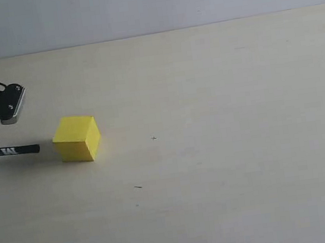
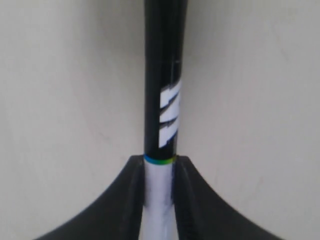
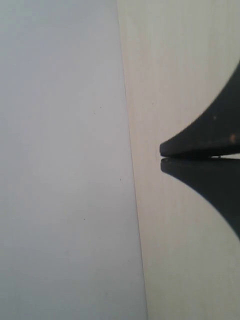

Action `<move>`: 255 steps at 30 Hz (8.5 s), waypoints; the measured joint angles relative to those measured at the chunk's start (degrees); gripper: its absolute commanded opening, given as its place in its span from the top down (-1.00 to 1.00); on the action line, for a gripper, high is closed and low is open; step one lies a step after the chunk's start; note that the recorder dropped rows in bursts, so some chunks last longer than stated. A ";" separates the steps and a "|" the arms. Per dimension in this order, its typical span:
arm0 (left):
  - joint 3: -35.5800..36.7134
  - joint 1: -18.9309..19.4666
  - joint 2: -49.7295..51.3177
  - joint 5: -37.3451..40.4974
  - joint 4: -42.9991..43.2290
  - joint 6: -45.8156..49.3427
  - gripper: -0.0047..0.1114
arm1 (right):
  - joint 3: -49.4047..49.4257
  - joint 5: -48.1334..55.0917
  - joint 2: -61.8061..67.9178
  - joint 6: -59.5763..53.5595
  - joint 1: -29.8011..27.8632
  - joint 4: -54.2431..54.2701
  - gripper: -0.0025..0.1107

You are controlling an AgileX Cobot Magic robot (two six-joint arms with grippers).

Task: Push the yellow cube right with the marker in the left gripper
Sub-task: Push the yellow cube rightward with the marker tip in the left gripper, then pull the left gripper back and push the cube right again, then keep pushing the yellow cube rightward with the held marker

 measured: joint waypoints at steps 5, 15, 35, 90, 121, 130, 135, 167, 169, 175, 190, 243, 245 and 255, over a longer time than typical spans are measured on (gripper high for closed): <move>0.00 -0.18 0.00 2.22 1.47 -1.17 0.92 | 0.00 0.00 0.00 0.00 0.00 0.00 0.96; 0.00 -10.53 0.00 1.37 0.65 -2.00 0.92 | 0.00 0.00 0.00 0.00 0.00 0.00 0.96; 0.00 -9.90 -0.44 3.56 -0.46 -15.51 0.92 | 0.00 0.00 0.00 0.00 0.00 0.00 0.96; -11.03 -16.32 3.03 1.16 -3.21 -2.88 0.92 | 0.00 0.00 0.00 0.00 0.00 0.00 0.96; -11.54 -19.78 4.87 3.87 -8.39 -17.60 0.92 | 0.00 0.00 0.00 0.00 0.00 0.00 0.96; -11.54 -19.78 5.12 0.70 -7.92 -18.33 0.92 | 0.00 0.00 0.00 0.00 0.00 0.00 0.96; -11.54 -19.78 6.59 0.23 -7.76 -19.62 0.92 | 0.00 0.00 0.00 0.00 0.00 0.00 0.96; -14.91 -21.72 4.63 11.62 -7.98 -21.70 0.92 | 0.00 0.00 0.00 0.00 0.00 0.00 0.96; -14.91 -21.59 4.34 11.88 -7.24 -22.58 0.92 | 0.00 0.00 0.00 0.00 0.00 0.00 0.96; -14.91 -21.50 4.34 12.52 -6.75 -22.85 0.92 | 0.00 0.00 0.00 0.00 0.00 0.00 0.96; -14.91 -21.50 6.51 6.17 -5.95 -20.11 0.92 | 0.00 0.00 0.00 0.00 0.00 0.00 0.96; -18.92 -32.96 8.43 -4.10 -8.96 -25.24 0.92 | 0.00 0.00 0.00 0.00 0.00 0.00 0.96; -18.92 -31.82 8.43 -1.81 -7.09 -26.03 0.92 | 0.00 0.00 0.00 0.00 0.00 0.00 0.96; -31.14 -31.06 14.19 12.03 -2.97 -27.92 0.92 | 0.00 0.00 0.00 0.00 0.00 0.00 0.96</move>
